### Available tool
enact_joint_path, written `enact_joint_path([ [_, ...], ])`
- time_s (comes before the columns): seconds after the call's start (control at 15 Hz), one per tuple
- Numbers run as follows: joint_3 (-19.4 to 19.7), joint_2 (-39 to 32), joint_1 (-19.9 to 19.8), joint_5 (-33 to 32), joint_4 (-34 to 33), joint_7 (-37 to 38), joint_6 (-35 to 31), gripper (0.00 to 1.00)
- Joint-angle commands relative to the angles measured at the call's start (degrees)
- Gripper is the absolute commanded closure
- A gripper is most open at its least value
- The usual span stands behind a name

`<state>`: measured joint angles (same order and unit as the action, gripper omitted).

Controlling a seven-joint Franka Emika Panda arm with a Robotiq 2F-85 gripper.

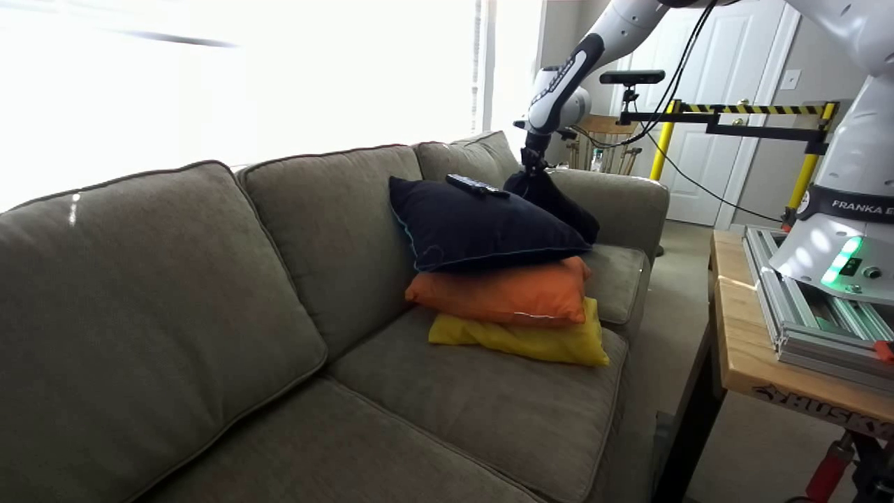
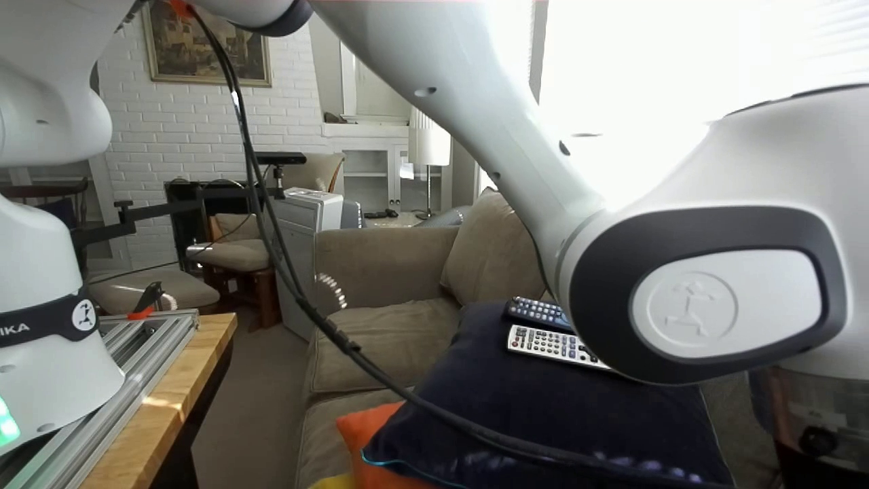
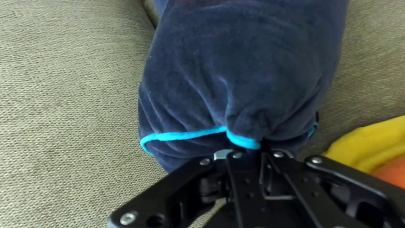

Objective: Place the topmost pillow on the right side of the sofa.

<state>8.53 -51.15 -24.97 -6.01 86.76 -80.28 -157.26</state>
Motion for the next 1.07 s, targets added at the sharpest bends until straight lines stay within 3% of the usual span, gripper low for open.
enact_joint_path([
  [0.0, -2.77, 3.53, -1.82, -0.72, 5.21, -0.45, 1.87, 0.63],
  [0.6, -4.51, 6.01, -2.56, 0.12, 8.53, -0.71, 5.06, 0.02],
  [1.0, -4.30, 6.51, -2.45, 1.53, 8.31, 1.96, 5.57, 0.00],
])
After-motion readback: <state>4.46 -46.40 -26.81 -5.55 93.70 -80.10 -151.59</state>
